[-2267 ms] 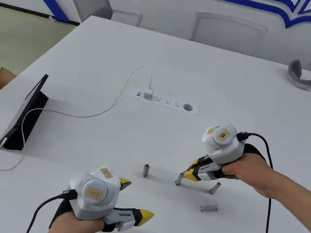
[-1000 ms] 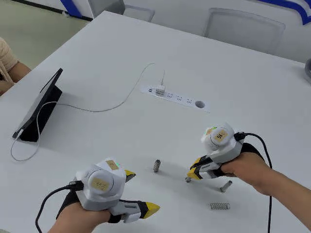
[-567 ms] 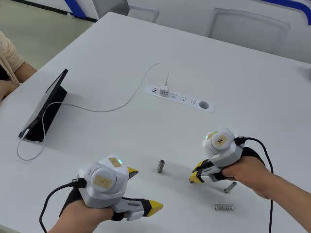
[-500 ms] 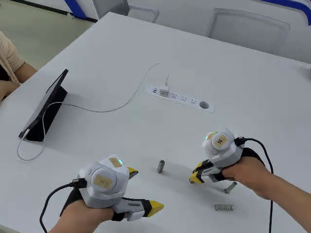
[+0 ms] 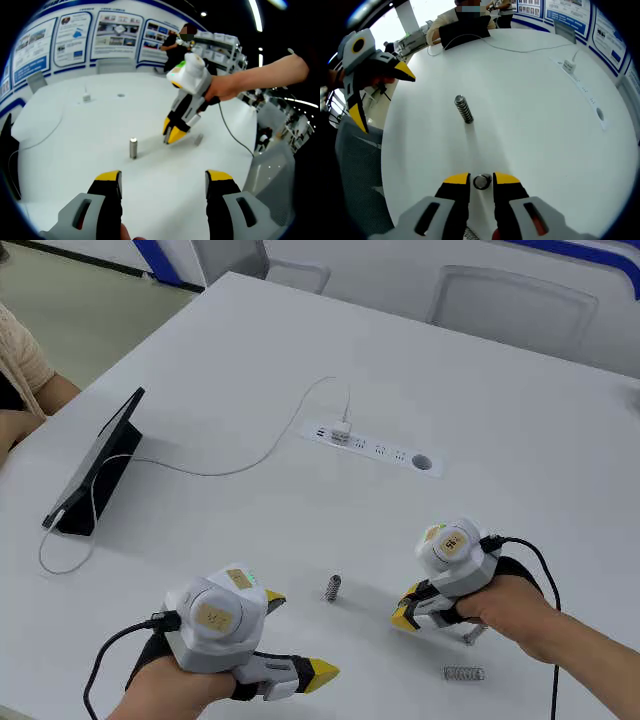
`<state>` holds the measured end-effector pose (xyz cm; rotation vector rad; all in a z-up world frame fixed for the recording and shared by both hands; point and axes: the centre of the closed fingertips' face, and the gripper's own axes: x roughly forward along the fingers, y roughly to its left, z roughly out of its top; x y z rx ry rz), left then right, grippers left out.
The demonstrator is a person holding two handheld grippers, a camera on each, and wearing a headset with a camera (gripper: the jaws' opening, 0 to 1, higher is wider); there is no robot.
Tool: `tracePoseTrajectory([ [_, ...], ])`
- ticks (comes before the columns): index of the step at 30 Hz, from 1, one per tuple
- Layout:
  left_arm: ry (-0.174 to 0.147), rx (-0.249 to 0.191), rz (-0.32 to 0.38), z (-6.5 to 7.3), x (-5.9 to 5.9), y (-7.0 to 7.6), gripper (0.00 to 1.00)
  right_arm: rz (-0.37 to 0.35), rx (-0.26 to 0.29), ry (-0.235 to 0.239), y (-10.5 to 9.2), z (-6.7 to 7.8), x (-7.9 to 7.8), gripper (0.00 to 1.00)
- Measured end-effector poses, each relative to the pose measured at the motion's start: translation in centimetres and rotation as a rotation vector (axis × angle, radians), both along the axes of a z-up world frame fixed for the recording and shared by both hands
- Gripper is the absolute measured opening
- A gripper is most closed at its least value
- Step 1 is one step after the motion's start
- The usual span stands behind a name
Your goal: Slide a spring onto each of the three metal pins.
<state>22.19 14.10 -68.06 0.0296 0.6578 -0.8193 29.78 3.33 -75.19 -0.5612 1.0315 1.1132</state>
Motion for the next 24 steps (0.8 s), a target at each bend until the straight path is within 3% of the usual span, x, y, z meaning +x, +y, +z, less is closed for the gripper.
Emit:
tracePoseTrajectory([
  [5, 0.000, -0.003, 0.002, 0.1, -0.1, 0.0, 0.69, 0.008, 0.002, -0.041, -0.4, 0.4, 0.0, 0.30],
  [14, -0.005, -0.011, -0.011, 0.4, -0.5, -0.7, 0.69, -0.004, -0.001, -0.069, -1.6, 0.7, -0.5, 0.45],
  [24, -0.006, -0.010, -0.017, 0.7, -1.2, -0.8, 0.69, -0.058, 0.050, -0.091, -1.8, 2.2, -0.9, 0.48],
])
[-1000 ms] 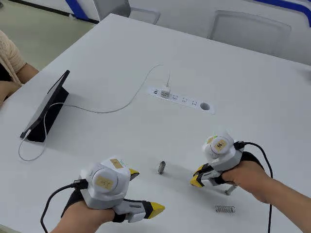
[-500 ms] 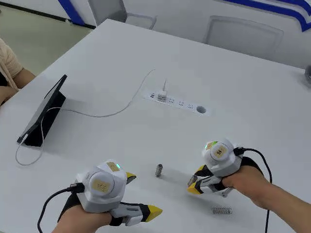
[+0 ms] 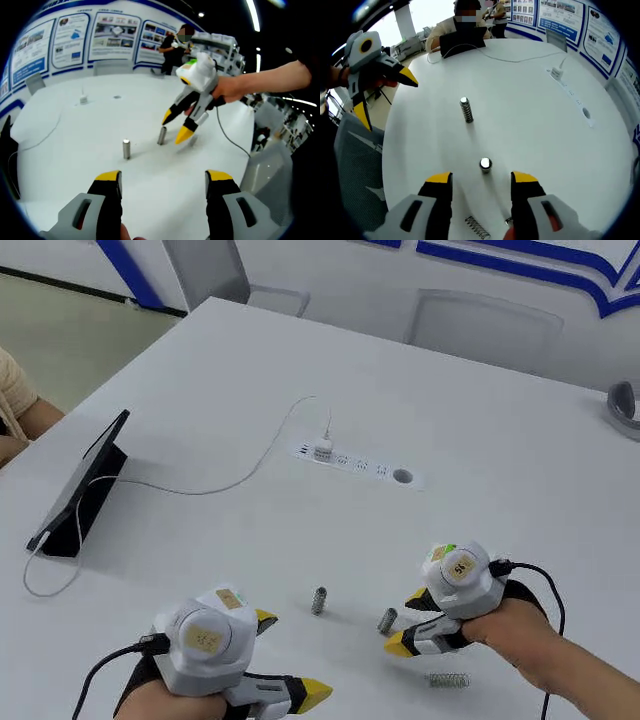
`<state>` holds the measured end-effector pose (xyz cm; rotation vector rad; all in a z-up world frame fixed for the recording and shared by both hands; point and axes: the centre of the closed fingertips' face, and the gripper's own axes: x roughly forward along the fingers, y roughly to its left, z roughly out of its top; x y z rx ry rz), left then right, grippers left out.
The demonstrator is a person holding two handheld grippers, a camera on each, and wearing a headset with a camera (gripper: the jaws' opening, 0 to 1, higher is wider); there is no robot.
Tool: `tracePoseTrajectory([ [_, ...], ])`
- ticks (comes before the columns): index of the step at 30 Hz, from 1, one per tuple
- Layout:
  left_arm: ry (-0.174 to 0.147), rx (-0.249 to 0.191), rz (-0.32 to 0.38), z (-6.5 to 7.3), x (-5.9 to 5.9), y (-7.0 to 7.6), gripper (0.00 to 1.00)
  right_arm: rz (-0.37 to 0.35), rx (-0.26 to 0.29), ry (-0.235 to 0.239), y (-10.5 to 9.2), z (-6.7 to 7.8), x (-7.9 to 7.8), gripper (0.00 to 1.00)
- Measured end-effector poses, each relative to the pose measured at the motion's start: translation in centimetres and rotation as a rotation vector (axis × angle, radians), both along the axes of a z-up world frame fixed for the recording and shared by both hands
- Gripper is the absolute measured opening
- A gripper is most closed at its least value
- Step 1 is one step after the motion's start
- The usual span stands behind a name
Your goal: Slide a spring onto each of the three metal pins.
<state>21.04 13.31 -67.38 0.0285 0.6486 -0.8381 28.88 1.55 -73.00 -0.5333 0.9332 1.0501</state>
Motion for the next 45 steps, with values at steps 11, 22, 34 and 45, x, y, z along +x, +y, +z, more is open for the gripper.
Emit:
tracePoseTrajectory([
  [11, 0.011, 0.002, 0.003, 0.0, -0.6, -0.1, 0.68, -0.075, 0.095, -0.043, 0.0, 1.8, -0.6, 0.49],
  [22, 0.041, 0.005, -0.008, -1.0, -1.7, -1.3, 0.68, -0.210, 0.214, -0.068, -1.3, 3.6, -1.1, 0.51],
  [34, 0.030, 0.005, -0.025, -0.4, -1.6, -2.4, 0.69, -0.307, 0.253, -0.085, -3.7, 3.7, -2.7, 0.53],
  [45, 0.034, 0.002, -0.038, -0.4, -1.9, -3.4, 0.68, -0.430, 0.322, -0.087, -5.5, 3.9, -4.3, 0.53],
])
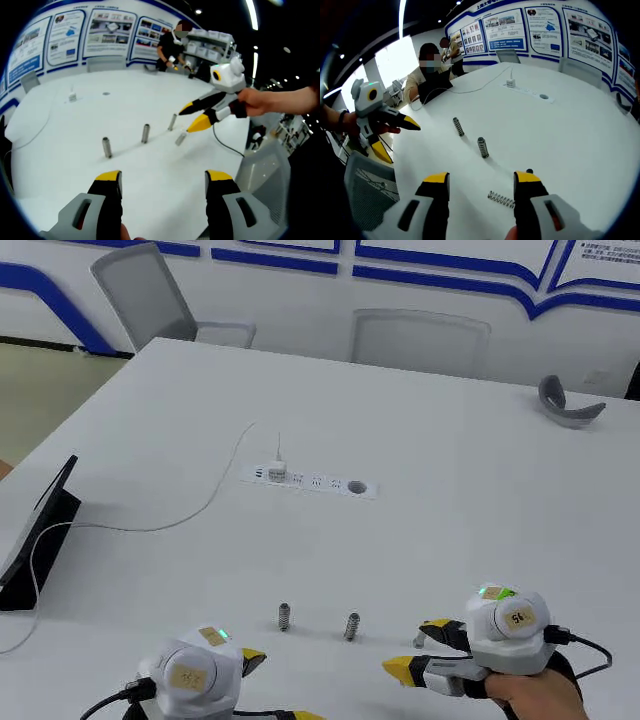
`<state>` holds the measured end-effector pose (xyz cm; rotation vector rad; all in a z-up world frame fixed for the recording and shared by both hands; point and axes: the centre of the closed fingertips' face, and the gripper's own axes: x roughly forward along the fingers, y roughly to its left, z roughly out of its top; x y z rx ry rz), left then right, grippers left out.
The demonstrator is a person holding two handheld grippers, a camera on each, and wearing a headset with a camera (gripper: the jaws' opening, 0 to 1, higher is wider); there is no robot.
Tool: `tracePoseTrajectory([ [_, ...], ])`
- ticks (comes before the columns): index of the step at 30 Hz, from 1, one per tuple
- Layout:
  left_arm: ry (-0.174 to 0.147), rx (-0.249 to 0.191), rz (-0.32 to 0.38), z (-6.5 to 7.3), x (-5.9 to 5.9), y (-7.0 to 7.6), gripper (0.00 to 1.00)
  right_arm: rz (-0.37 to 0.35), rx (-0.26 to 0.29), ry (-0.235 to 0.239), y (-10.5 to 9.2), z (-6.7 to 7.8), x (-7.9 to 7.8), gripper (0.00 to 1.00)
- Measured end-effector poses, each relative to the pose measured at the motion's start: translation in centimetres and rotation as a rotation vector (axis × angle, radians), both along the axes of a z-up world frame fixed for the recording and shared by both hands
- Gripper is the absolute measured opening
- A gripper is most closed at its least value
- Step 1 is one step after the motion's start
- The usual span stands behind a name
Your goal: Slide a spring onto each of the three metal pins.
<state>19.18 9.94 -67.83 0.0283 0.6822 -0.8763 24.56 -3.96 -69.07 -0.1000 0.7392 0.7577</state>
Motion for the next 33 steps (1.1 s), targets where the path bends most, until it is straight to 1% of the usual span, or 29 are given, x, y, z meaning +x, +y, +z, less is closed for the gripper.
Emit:
tracePoseTrajectory([
  [2, 0.002, 0.001, -0.002, 0.0, 0.0, -0.2, 0.69, -0.037, 0.027, 0.000, -0.5, 0.0, -0.3, 0.53],
  [6, 0.001, 0.003, -0.006, 0.0, 0.0, -0.5, 0.69, -0.071, 0.029, 0.007, -1.5, -0.4, -0.9, 0.53],
  [10, 0.001, 0.004, -0.009, 0.0, 0.0, -0.7, 0.69, -0.106, 0.023, 0.003, -2.6, -0.7, -1.4, 0.54],
  [15, 0.002, -0.002, -0.010, 0.1, 0.2, -1.3, 0.69, -0.149, 0.049, 0.009, -3.8, -0.8, -2.1, 0.57],
  [20, 0.004, -0.003, -0.021, -0.1, 0.2, -2.1, 0.69, -0.162, 0.057, 0.011, -4.7, -0.7, -2.8, 0.61],
  [23, 0.004, -0.005, -0.026, 0.0, 0.2, -2.6, 0.69, -0.164, 0.074, 0.021, -4.9, -0.6, -3.3, 0.65],
  [24, 0.004, -0.005, -0.027, 0.0, 0.2, -2.7, 0.69, -0.166, 0.073, 0.017, -5.1, -0.6, -3.4, 0.65],
  [33, 0.001, -0.004, -0.040, 0.0, 0.6, -4.0, 0.69, -0.178, 0.085, 0.011, -6.2, -0.4, -4.4, 0.69],
])
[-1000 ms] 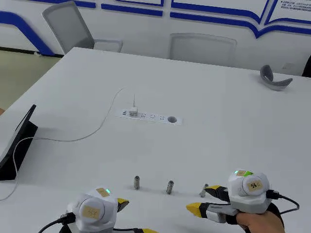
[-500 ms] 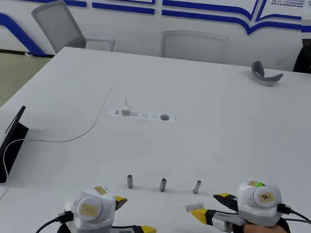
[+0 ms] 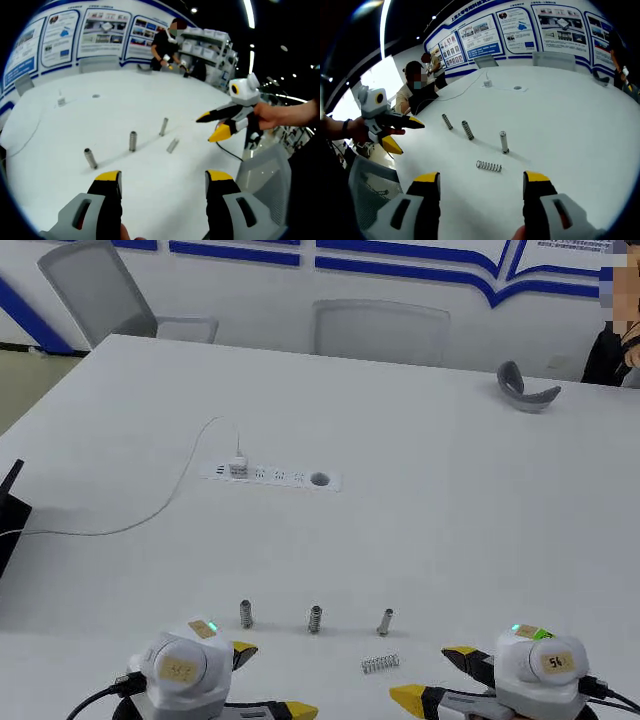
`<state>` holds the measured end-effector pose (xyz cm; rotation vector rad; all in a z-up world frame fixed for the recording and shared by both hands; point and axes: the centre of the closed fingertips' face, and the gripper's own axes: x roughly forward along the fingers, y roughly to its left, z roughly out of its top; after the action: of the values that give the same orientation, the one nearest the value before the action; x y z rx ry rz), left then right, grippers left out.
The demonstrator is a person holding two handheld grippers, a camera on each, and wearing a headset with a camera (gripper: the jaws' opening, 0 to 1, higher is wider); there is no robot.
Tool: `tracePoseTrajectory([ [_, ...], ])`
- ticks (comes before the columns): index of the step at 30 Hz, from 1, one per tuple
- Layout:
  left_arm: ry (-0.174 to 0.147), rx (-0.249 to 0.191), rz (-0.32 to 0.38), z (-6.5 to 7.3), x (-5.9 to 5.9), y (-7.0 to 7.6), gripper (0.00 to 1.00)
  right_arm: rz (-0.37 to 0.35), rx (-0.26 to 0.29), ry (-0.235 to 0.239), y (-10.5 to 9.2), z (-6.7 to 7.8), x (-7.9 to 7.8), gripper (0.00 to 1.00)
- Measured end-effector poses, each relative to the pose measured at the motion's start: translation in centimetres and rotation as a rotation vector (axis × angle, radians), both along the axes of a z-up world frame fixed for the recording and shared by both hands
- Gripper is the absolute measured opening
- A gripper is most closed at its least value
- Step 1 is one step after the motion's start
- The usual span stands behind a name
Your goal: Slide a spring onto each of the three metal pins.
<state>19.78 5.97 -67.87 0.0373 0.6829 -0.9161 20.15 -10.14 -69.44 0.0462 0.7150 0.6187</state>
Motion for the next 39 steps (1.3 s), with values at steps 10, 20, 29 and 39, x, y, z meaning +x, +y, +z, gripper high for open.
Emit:
tracePoseTrajectory([
  [10, -0.001, 0.003, -0.024, -0.1, 0.4, -1.6, 0.69, -0.004, 0.010, 0.010, -1.0, 0.1, -1.0, 0.73],
  [20, -0.003, 0.006, -0.062, -0.4, 0.9, -3.5, 0.68, 0.012, 0.006, 0.027, -1.1, -0.4, -2.1, 0.74],
  [29, -0.008, 0.030, -0.124, -1.0, 1.1, -5.2, 0.70, 0.020, 0.010, 0.033, -1.5, -0.3, -2.9, 0.77],
  [39, -0.001, 0.059, -0.213, -1.8, 1.1, -7.2, 0.72, 0.024, 0.017, 0.044, -1.4, -0.3, -3.8, 0.80],
])
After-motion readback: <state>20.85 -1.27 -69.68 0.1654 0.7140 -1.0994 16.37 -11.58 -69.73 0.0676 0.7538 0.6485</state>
